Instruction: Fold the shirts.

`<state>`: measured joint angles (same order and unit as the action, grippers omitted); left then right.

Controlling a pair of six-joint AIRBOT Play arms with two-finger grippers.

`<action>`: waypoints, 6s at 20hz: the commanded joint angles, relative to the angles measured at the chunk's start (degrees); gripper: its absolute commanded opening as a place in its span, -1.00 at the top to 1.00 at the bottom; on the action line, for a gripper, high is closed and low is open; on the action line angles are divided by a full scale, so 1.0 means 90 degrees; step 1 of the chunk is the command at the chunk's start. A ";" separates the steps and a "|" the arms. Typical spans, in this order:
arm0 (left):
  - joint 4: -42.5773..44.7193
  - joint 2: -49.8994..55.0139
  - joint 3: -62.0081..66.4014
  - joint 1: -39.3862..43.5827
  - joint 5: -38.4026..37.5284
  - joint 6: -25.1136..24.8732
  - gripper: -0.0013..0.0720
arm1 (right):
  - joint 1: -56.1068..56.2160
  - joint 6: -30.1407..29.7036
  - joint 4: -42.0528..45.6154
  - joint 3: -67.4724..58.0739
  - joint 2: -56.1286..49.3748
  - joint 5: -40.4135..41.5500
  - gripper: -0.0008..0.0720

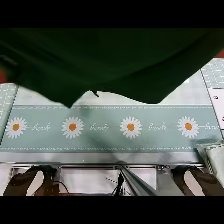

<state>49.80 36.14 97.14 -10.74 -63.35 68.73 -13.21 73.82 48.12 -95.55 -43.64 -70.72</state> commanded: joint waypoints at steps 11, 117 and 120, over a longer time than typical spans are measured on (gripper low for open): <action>0.1588 -0.0066 0.2110 -0.0049 -0.3028 0.1710 0.91 | 0.0007 0.2016 0.1729 -0.1676 0.0369 -0.3245 0.92; 0.0185 0.0046 0.1360 0.0714 0.0486 0.0474 0.91 | -0.0325 0.0639 0.1610 -0.0389 0.0699 0.1766 0.91; 0.0236 -0.0027 0.1741 0.0714 -0.0624 0.0925 0.91 | -0.0325 0.0967 0.2225 -0.0753 0.0991 0.0750 0.91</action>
<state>50.43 36.91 106.78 -4.23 -61.47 73.36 -16.10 78.50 62.04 -98.74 -38.26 -58.08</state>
